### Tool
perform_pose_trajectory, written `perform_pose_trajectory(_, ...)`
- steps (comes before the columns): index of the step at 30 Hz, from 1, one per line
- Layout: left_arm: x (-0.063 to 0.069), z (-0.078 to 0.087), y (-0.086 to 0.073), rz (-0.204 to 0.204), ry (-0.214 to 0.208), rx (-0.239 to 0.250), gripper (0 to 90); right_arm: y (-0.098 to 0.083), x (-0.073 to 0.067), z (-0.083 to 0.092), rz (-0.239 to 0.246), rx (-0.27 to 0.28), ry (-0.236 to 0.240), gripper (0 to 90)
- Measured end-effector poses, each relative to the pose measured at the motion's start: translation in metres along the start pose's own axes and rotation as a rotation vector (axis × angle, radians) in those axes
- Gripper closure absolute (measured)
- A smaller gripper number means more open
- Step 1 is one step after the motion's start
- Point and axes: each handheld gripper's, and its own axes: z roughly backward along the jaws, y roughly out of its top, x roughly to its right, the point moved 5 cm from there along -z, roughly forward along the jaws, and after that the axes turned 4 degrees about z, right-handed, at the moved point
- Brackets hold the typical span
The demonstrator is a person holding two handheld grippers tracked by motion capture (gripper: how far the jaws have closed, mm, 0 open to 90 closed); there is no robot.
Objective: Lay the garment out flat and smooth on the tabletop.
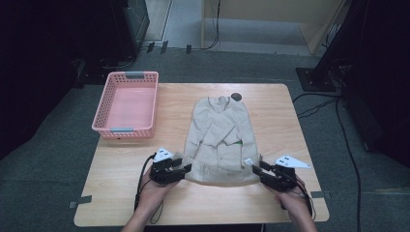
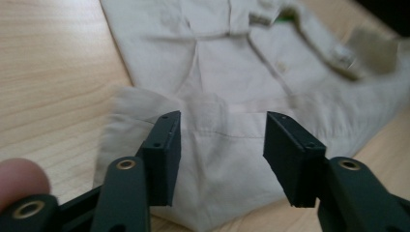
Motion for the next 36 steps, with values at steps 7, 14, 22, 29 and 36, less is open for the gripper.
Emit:
perform_pose_trajectory(7, -0.011, 0.007, 0.01, 0.097, -0.004, 0.031, 45.9, 0.009, 0.018, 0.006, -0.081, -0.01, -0.099, 56.9)
perform_pose_trajectory(14, -0.021, 0.013, 0.018, 0.166, 0.016, 0.075, 45.8, 0.02, 0.025, -0.008, -0.15, 0.015, -0.165, 53.7)
perform_pose_trajectory(22, -0.035, 0.014, 0.029, 0.219, 0.045, 0.091, 46.2, 0.038, 0.04, -0.022, -0.203, -0.014, -0.176, 55.3)
perform_pose_trajectory(29, -0.019, 0.004, 0.008, 0.119, 0.017, -0.023, 46.3, 0.03, 0.032, -0.033, -0.154, -0.081, -0.102, 55.5)
perform_pose_trajectory(36, -0.01, 0.007, -0.024, 0.042, 0.028, -0.094, 45.9, 0.01, 0.013, -0.02, -0.036, -0.138, -0.004, 63.4)
